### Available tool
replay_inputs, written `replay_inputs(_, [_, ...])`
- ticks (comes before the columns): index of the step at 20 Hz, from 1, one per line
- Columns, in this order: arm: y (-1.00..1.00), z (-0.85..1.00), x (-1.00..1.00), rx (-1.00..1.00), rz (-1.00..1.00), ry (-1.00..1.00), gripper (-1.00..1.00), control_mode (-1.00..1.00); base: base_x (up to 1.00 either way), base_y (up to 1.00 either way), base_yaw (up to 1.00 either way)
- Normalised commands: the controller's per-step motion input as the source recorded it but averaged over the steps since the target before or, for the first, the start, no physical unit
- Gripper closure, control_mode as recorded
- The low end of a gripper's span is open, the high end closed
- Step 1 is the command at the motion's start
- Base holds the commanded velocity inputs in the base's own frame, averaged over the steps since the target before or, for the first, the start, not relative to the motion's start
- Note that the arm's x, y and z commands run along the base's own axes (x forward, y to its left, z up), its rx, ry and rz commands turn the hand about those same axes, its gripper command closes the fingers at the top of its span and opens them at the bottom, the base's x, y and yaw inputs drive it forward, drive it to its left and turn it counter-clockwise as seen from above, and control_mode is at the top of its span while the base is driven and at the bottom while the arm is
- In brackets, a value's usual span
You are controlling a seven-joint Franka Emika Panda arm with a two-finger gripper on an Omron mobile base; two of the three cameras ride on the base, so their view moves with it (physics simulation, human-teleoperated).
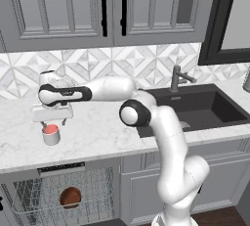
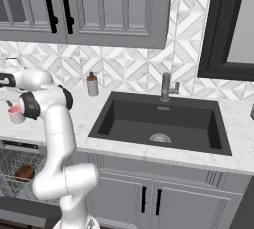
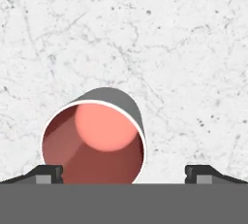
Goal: Pick up the cup and bowl from the counter, place them in the dishwasher, and close the dishwasher door.
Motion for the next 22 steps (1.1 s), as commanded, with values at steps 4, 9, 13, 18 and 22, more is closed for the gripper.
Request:
replay_inputs(4, [0.03, -0.23, 0.17, 0.0, 0.0, -0.04, -1.0, -1.0, 0.0, 0.0, 0.0])
replay_inputs(9, [-0.34, 0.01, -0.14, 0.05, -0.01, -0.05, -1.0, -1.0, 0.0, 0.0, 0.0])
replay_inputs(13, [-0.22, 0.0, -0.35, 0.08, 0.0, -0.09, -1.0, -1.0, 0.0, 0.0, 0.0])
replay_inputs(18, [0.03, -0.19, -0.03, 0.0, 0.0, -0.12, -1.0, -1.0, 0.0, 0.0, 0.0])
replay_inputs(22, [-0.01, -0.36, 0.0, 0.0, -0.01, -0.08, -1.0, -1.0, 0.0, 0.0, 0.0])
